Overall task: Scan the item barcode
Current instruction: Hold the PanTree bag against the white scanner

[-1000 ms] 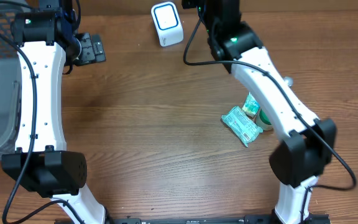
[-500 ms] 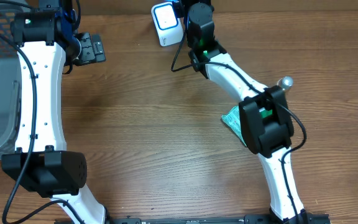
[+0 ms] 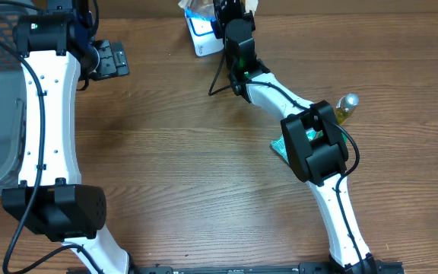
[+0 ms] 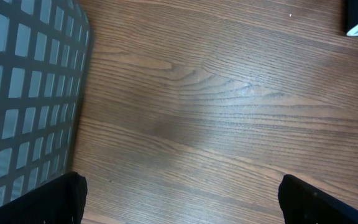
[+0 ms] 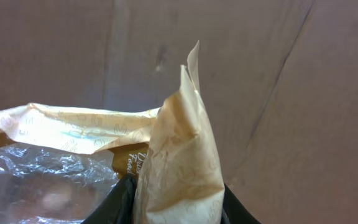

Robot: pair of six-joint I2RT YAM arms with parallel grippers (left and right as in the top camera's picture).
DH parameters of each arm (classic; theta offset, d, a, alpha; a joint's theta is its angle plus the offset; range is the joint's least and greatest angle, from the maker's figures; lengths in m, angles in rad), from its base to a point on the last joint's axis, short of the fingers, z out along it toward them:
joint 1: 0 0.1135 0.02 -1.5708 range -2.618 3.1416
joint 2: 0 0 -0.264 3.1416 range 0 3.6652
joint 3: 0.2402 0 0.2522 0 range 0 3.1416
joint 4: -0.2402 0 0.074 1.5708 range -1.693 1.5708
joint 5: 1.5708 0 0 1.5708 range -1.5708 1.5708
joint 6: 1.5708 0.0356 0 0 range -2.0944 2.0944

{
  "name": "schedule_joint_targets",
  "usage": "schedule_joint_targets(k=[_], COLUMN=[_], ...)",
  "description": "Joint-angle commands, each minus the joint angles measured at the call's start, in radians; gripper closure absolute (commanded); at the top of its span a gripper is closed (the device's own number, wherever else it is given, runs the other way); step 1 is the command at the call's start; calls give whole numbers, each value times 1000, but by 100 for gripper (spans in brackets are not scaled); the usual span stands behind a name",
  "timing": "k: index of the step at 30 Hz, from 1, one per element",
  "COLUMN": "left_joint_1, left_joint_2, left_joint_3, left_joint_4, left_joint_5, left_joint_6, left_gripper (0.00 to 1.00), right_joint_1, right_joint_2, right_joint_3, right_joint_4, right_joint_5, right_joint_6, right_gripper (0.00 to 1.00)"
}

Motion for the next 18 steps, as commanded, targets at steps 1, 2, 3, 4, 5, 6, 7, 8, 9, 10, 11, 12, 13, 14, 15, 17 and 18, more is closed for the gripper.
schedule_joint_targets(k=[1,2,3,4,5,6,7,8,9,10,11,12,13,14,15,17,18], left_joint_1=[-10,-10,-10,-10,-10,-10,-10,-10,-10,-10,-10,-10,-10,-10,-10,-10,-10], left_joint_2=[-15,-15,-15,-15,-15,-15,-15,-15,-15,-15,-15,-15,-15,-15,-15,-15,-15], left_joint_3=[12,12,12,12,12,12,12,12,12,12,12,12,12,12,12,12,12], left_joint_4=[1,1,1,1,1,1,1,1,1,1,1,1,1,1,1,1,1], left_joint_5=[-2,-2,-2,-2,-2,-2,-2,-2,-2,-2,-2,-2,-2,-2,-2,-2,-2], left_joint_6=[-10,-10,-10,-10,-10,-10,-10,-10,-10,-10,-10,-10,-10,-10,-10,-10,-10], left_gripper=[0,0,0,0,0,0,0,0,0,0,1,0,1,1,1,0,0], right_joint_1=[13,18,19,23,25,26,26,25,25,25,25,25,23,21,17,9,7], right_joint_2=[6,6,6,6,6,6,6,6,6,6,6,6,6,6,6,6,6], right_joint_3=[12,12,12,12,12,12,12,12,12,12,12,12,12,13,13,14,14], right_joint_4=[-6,-6,-8,-15,-16,-16,-10,2,27,73,127,177,213,264,288,290,279], right_joint_5=[28,42,46,45,45,45,44,47,58,87,116,141,161,190,198,197,196], right_joint_6=[-2,-2,-3,-11,-21,-27,-28,-30,-33,-39,-52,-62,-62,-61,-61,-40,-17], right_gripper=[96,96,96,96,96,96,96,96,96,96,96,96,96,96,96,96,96])
